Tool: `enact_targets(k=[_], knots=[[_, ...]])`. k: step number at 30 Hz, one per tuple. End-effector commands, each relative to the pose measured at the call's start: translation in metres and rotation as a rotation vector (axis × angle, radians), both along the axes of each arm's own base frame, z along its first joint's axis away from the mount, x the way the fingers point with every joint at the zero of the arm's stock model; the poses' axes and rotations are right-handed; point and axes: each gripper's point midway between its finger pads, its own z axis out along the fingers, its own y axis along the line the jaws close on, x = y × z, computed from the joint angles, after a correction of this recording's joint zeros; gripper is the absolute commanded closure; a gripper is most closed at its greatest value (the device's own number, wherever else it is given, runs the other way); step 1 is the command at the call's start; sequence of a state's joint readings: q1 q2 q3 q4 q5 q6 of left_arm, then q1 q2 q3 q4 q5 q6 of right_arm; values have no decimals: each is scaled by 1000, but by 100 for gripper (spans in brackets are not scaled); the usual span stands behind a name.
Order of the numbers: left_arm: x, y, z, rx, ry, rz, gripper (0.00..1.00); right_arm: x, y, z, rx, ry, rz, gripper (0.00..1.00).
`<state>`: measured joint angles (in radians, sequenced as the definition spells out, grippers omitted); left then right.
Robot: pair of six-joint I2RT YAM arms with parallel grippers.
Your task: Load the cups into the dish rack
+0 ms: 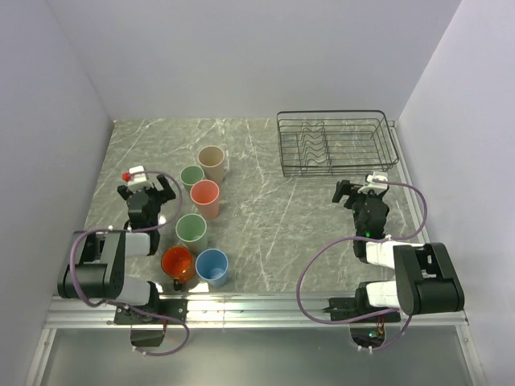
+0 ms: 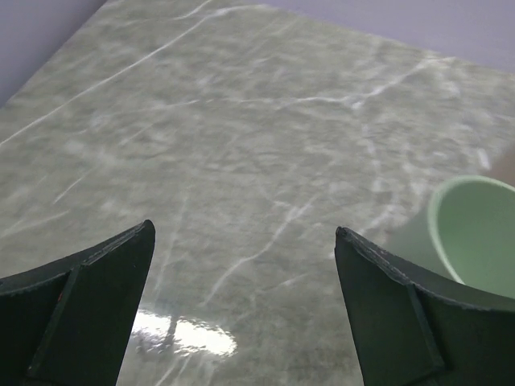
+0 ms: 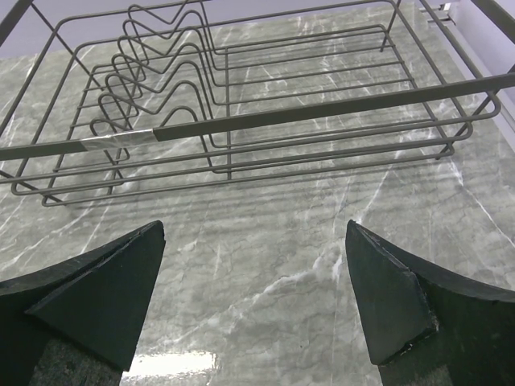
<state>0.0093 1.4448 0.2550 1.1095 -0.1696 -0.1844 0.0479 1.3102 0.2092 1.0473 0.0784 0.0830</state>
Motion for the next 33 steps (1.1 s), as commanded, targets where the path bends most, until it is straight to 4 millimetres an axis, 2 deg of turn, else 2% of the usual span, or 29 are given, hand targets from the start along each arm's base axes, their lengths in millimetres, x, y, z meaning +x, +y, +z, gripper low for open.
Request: enact_targets(k=[1, 2, 4, 5, 6, 7, 8, 9, 10, 11, 12, 13, 14, 15, 16, 17, 18, 19, 20, 22, 23, 24, 25, 26, 27, 29, 30, 33], knots=[[7, 27, 23, -46, 29, 175, 1, 4, -12, 28, 9, -88, -75, 0], [13, 31, 23, -36, 98, 199, 1, 4, -18, 30, 22, -88, -112, 0], [16, 31, 35, -34, 102, 200, 1, 1, -29, 37, 62, -88, -194, 0], [17, 33, 47, -54, 77, 218, 1, -1, -35, 39, 66, -89, -234, 0], [12, 35, 59, -75, 60, 231, 1, -2, -37, 39, 65, -76, -242, 0], [14, 36, 75, -107, 32, 238, 1, -2, -36, 48, 54, -85, -235, 0], [14, 38, 83, -164, 21, 265, 1, 0, -28, 53, 44, -77, -199, 0], [9, 39, 72, -174, 105, 285, 1, 4, -24, 61, 32, -66, -177, 0], [18, 40, 94, -188, 88, 292, 1, 4, -20, 75, 29, -92, -159, 0], [21, 40, 95, -217, 113, 309, 1, 6, -21, 95, 45, -132, -174, 0], [21, 41, 79, -230, 202, 321, 1, 5, -27, 106, 72, -156, -215, 0], [32, 38, 99, -254, 189, 298, 1, 2, -33, 124, 161, -210, -260, 0], [39, 31, 101, -273, 214, 254, 1, 4, -40, 154, 219, -275, -297, 0], [47, 13, 90, -300, 285, 157, 3, 6, -43, 153, 247, -226, -314, 0], [52, 2, 98, -314, 325, 98, 8, 9, -41, 162, 330, -206, -322, 0], [56, -5, 96, -322, 355, 61, 16, 12, -40, 201, 382, -219, -314, 0], [60, -16, 82, -353, 414, 14, 16, 12, -31, 191, 376, -137, -271, 0], [64, -20, 88, -370, 422, -1, 16, 10, -25, 200, 425, -155, -245, 0], [59, -21, 80, -372, 465, -4, 17, 9, -22, 204, 468, -164, -234, 0], [55, -33, 76, -389, 496, -59, 16, 10, -16, 195, 550, -104, -232, 0], [51, -36, 74, -377, 514, -87, 15, 11, -14, 206, 568, -90, -228, 0], [48, -38, 74, -367, 520, -109, 14, 13, -11, 172, 555, 62, -261, 0], [44, -39, 74, -345, 537, -124, 13, 14, -7, 164, 548, 125, -251, 0], [37, -40, 70, -336, 570, -127, 13, 16, -4, 169, 539, 155, -239, 0], [34, -40, 71, -325, 579, -132, 14, 11, -2, 155, 520, 226, -247, 0], [29, -40, 72, -304, 586, -146, 15, 7, 2, 142, 519, 258, -226, 0], [25, -42, 74, -306, 583, -152, 15, 3, 4, 153, 533, 213, -206, 0], [19, -54, 77, -347, 568, -203, 17, -5, 11, 150, 553, 220, -169, 0]])
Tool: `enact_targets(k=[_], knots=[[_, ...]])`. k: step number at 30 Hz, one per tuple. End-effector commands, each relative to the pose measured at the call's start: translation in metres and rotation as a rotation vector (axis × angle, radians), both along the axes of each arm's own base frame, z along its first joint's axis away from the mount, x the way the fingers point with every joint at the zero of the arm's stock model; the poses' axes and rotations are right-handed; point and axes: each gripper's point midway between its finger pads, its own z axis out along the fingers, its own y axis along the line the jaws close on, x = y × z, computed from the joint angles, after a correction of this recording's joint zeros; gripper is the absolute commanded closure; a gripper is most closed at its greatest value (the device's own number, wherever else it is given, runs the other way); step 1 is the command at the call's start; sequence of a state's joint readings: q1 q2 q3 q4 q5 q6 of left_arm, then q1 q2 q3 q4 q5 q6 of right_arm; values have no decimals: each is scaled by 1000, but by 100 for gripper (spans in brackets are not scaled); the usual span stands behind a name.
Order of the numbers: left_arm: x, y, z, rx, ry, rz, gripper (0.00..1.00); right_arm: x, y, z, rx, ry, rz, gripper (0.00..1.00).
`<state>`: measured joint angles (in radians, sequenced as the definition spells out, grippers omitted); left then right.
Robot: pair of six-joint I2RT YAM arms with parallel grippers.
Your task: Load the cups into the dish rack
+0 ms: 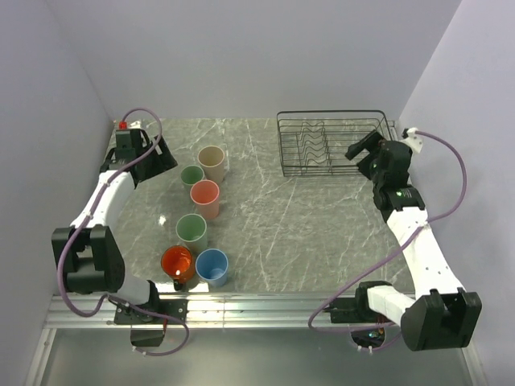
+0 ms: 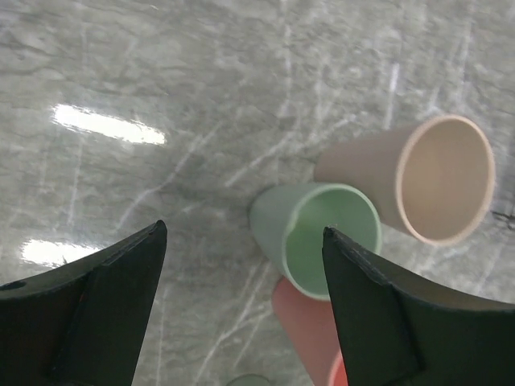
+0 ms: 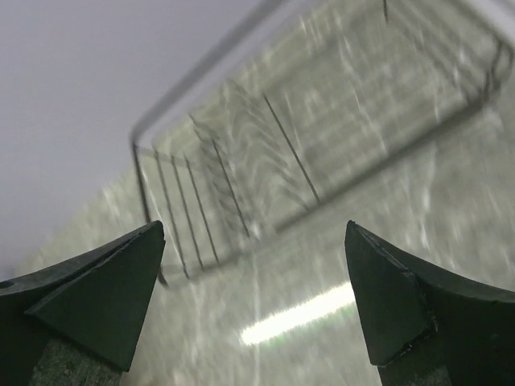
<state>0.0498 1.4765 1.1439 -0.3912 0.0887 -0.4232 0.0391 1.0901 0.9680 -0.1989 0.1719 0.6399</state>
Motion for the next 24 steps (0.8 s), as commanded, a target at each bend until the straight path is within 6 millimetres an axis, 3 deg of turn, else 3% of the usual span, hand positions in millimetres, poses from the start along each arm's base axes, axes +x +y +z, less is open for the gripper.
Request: enact_targets(k=[1, 10, 18, 19, 24], knots=[[-14, -20, 22, -44, -53, -89, 17, -18, 12, 3, 53, 10, 53, 2], [-26, -36, -9, -56, 4, -156, 19, -30, 25, -10, 52, 11, 116, 5], [-18, -35, -39, -66, 66, -125, 24, -37, 30, -17, 3, 23, 147, 6], [-19, -45, -40, -72, 67, -148, 24, -38, 31, -21, 0, 31, 147, 6], [-12, -54, -51, -80, 83, -152, 28, -43, 31, -25, -13, 35, 150, 5]])
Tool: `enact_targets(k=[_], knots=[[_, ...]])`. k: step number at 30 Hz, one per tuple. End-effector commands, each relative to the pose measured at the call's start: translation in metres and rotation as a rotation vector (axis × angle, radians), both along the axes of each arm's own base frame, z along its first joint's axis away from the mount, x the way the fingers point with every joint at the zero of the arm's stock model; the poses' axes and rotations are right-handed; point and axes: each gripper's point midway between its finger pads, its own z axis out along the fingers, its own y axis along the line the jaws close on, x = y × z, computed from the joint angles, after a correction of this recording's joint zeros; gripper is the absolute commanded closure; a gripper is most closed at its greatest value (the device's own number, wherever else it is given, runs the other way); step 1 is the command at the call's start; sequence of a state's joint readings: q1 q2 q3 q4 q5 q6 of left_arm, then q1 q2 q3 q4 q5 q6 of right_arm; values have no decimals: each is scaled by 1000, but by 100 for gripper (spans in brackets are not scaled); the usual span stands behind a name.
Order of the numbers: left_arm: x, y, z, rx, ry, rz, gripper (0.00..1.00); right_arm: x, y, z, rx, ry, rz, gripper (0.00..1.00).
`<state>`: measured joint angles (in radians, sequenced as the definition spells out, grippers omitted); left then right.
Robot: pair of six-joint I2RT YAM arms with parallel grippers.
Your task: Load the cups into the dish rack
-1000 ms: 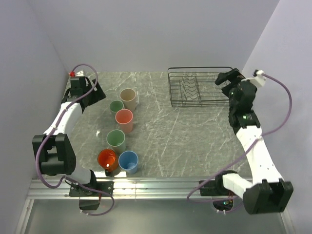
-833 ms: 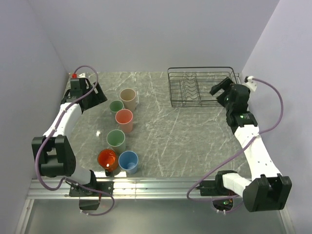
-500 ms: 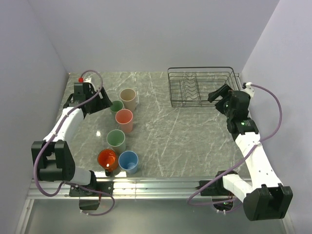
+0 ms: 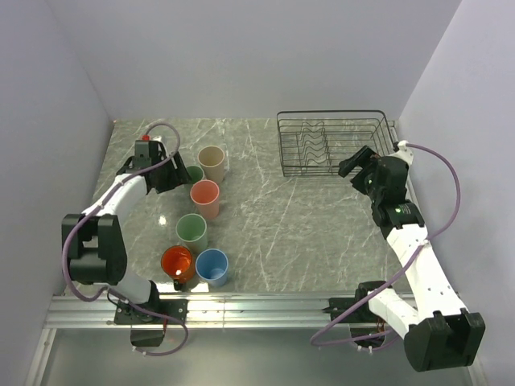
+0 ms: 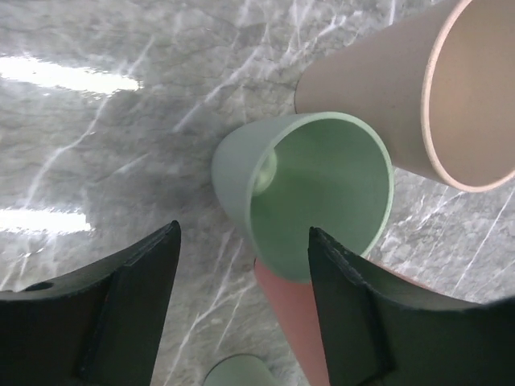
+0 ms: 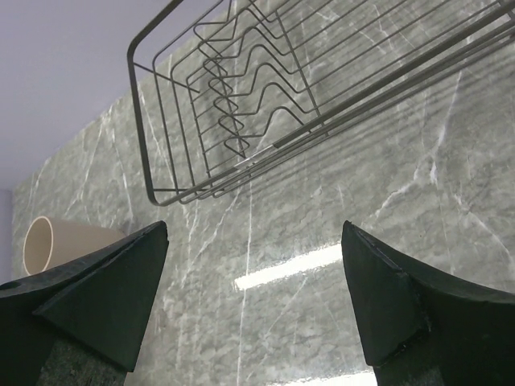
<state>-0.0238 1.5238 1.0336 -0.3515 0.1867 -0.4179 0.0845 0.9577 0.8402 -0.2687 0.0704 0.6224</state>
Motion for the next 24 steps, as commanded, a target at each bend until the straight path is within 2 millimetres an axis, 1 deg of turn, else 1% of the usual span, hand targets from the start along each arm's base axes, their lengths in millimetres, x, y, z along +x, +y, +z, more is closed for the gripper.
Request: enact_targets(k=[1, 2, 3, 4, 5, 6, 7, 8, 10, 11, 12, 13, 14, 15, 16, 17, 18, 19, 20, 21, 22, 23, 24], knots=[[12, -9, 0, -20, -26, 1, 31, -4, 0, 4, -28, -32, 7, 5], [13, -10, -5, -20, -12, -2, 35, -5, 0, 3, -31, -29, 7, 6], [16, -11, -4, -17, -14, -1, 39, -6, 0, 3, -32, -29, 9, 6], [15, -10, -6, -11, 0, 2, 56, -7, 0, 1, -35, -26, 12, 6], [15, -8, -9, -2, 15, 10, 66, -7, 0, 1, -37, -24, 13, 6], [18, -4, -5, 14, 9, 25, 75, -9, 0, 1, -43, -21, 12, 6], [16, -2, -6, 28, 19, 24, 93, -10, -1, 0, -45, -19, 11, 6], [15, 0, -3, 40, 18, 29, 100, -10, -1, 0, -45, -18, 11, 6], [16, 12, 1, 91, 14, 60, 100, -12, 1, 2, -47, -22, 20, 6], [9, 20, 0, 124, 47, 88, 100, -12, 4, 4, -48, -28, 39, 7], [9, 33, 4, 175, 55, 134, 100, -12, 9, 4, -67, -24, 74, 8], [6, 41, 6, 187, 68, 170, 100, -11, 17, 12, -63, -36, 120, 8], [-1, 53, 11, 195, 83, 209, 100, -9, 22, 12, -73, -30, 150, 9], [-3, 56, 16, 193, 79, 227, 100, -8, 26, 16, -75, -35, 160, 9], [-6, 69, 21, 196, 73, 270, 100, -7, 39, 28, -59, -58, 220, 9], [-8, 79, 33, 190, 48, 307, 100, -4, 44, 34, -59, -62, 241, 9], [-11, 82, 40, 186, 40, 321, 100, 0, 51, 27, -55, -23, 266, 10], [-12, 87, 48, 175, 23, 351, 100, 5, 60, 47, -55, -49, 296, 10], [-14, 89, 63, 166, -17, 374, 100, 12, 69, 42, -57, -13, 332, 10], [-13, 90, 75, 155, -49, 394, 100, 12, 75, 41, -58, 22, 350, 10], [-14, 90, 85, 129, -80, 428, 100, 19, 81, 65, -54, -12, 363, 10], [-16, 88, 105, 102, -135, 435, 100, 23, 94, 54, -32, 53, 399, 9], [-16, 84, 116, 73, -172, 431, 100, 28, 100, 57, -14, 70, 402, 4]])
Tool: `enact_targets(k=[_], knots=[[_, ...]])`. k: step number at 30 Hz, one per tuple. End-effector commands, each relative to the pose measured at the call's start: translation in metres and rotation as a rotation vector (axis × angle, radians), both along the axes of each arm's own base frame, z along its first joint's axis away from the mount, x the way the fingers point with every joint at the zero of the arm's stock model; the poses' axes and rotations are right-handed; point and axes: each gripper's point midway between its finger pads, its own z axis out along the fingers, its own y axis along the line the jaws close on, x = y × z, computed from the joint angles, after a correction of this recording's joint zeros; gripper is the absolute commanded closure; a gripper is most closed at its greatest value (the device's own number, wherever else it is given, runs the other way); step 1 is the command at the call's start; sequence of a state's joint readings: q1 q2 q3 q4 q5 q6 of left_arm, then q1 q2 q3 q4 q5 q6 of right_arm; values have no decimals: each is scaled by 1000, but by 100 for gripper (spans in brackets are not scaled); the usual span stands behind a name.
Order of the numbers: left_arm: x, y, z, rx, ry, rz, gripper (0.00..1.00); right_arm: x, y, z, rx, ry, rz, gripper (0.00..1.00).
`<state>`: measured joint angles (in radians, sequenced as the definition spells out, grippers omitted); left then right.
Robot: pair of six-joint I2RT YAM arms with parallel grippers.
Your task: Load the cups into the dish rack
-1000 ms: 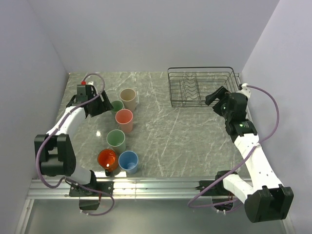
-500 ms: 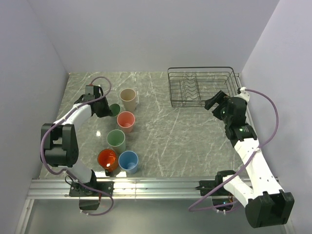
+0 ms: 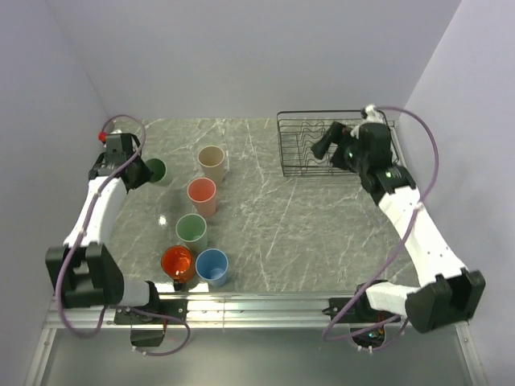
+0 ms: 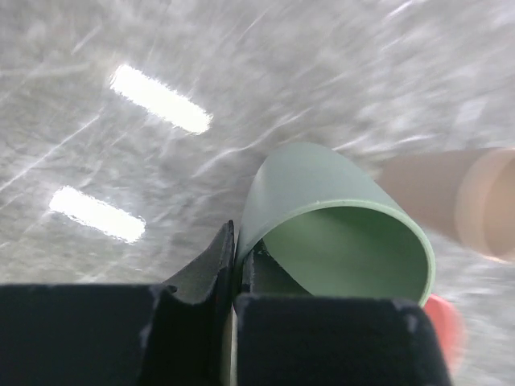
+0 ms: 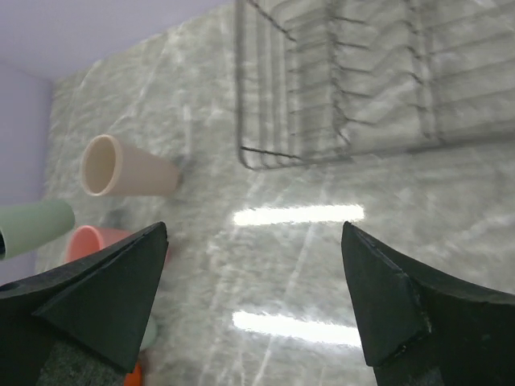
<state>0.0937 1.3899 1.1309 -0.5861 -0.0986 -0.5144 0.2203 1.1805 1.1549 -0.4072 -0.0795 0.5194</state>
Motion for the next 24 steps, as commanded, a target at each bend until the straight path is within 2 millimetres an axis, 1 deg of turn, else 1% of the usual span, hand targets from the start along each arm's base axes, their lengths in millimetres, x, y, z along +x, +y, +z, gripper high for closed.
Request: enact_targets(k=[1, 2, 3, 4, 5, 6, 7, 8, 9, 10, 11, 12, 13, 14, 15, 16, 17, 18, 19, 20, 21, 22, 23, 24], knots=[[5, -8, 78, -63, -226, 42, 100, 13, 30, 43, 47, 10, 59, 4], [7, -18, 91, -103, -249, 7, 100, 16, 35, 23, 68, 133, 12, 3], [9, -22, 95, -142, -260, 23, 100, 17, 40, 27, 87, 162, 14, 1], [11, -26, 102, -174, -284, 19, 99, 20, 50, 51, 121, 137, 54, 0], [12, -33, 112, -214, -318, 3, 99, 23, 57, 50, 133, 155, 86, 0], [13, -50, 120, -298, -344, -50, 99, 15, 71, 59, 178, 163, 181, 1], [20, -57, 137, -335, -418, -80, 100, 13, 77, 59, 197, 166, 219, 1], [17, -64, 147, -375, -459, -99, 100, 11, 86, 73, 262, 114, 261, 1], [16, -75, 161, -436, -499, -139, 99, 8, 91, 79, 314, 94, 299, 1], [16, -80, 170, -454, -526, -159, 99, -8, 106, 69, 395, 140, 413, 1], [16, -82, 188, -464, -568, -176, 100, -9, 114, 83, 467, 104, 459, 1], [16, -86, 196, -478, -577, -200, 100, -12, 121, 85, 504, 110, 500, 3], [14, -96, 203, -506, -578, -260, 100, -24, 131, 86, 561, 136, 590, 4], [18, -104, 217, -530, -607, -316, 100, -21, 139, 104, 637, 96, 627, 5], [18, -113, 223, -579, -613, -348, 100, -25, 144, 111, 680, 89, 669, 6], [14, -132, 230, -646, -617, -439, 100, -32, 151, 113, 720, 104, 720, 7], [13, -143, 228, -692, -619, -481, 100, -33, 156, 130, 782, 79, 753, 7], [14, -155, 248, -749, -688, -529, 100, -36, 159, 136, 805, 69, 777, 7], [13, -169, 250, -797, -688, -574, 100, -41, 166, 141, 822, 63, 803, 7], [10, -185, 247, -843, -674, -608, 100, -41, 168, 149, 847, 49, 811, 6], [7, -196, 261, -896, -714, -644, 99, -41, 170, 149, 858, 46, 803, 5], [6, -211, 258, -933, -693, -672, 100, -40, 172, 149, 873, 41, 792, 4], [6, -219, 258, -962, -690, -670, 100, -41, 173, 161, 925, 8, 791, 3], [5, -227, 259, -975, -692, -683, 100, -40, 174, 154, 962, 22, 782, 3]])
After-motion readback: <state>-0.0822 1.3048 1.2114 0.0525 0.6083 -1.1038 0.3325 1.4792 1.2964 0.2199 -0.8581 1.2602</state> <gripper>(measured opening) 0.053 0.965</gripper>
